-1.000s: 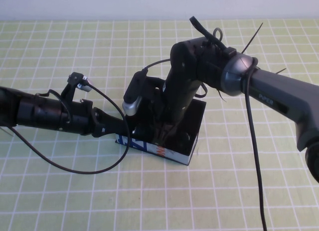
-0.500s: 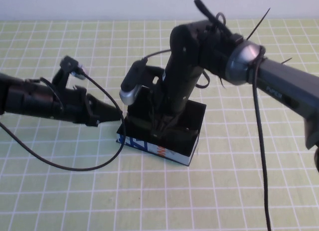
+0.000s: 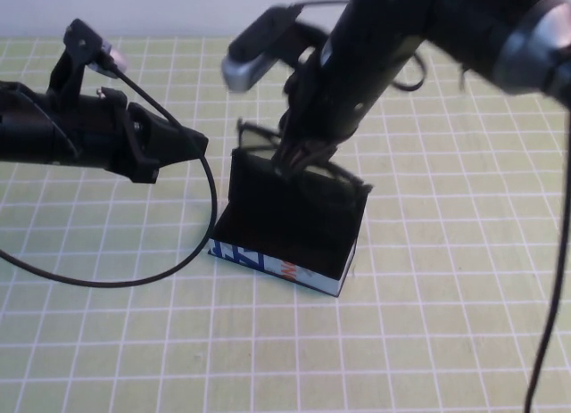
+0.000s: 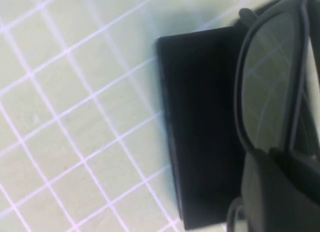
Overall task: Take glasses out of glasses case
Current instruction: Pick up the glasses from the glasses case, then place the glasses on the table
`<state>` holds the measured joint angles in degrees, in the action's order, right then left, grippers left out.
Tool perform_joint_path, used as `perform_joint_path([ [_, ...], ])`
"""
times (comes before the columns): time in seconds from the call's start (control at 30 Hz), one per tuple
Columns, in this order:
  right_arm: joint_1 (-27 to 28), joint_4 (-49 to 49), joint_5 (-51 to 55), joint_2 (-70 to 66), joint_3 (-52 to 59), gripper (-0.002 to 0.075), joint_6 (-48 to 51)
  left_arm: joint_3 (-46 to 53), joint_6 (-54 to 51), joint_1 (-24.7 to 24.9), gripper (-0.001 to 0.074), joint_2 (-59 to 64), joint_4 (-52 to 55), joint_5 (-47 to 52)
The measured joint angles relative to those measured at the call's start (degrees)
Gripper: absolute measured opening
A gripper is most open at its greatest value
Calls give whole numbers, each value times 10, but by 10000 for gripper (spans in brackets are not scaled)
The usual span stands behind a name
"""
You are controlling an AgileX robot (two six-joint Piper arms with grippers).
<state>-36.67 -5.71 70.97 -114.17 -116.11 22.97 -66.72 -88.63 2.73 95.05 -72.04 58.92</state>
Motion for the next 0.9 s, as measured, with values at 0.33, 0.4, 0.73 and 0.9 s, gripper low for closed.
perform_joint_path([
  [0.33,155,-42,0,89,108,9,-124,0,37,0,-4,-12,43,0],
  [0.4,181,-59,-15,102,168,9,-130,0,41,0,-4,-12,44,0],
  [0.73,202,-167,-240,122,427,9,-149,0,43,0,-4,-13,50,-21],
  [0.9,202,-179,-264,93,447,9,-150,0,43,0,-4,-13,50,-27],
])
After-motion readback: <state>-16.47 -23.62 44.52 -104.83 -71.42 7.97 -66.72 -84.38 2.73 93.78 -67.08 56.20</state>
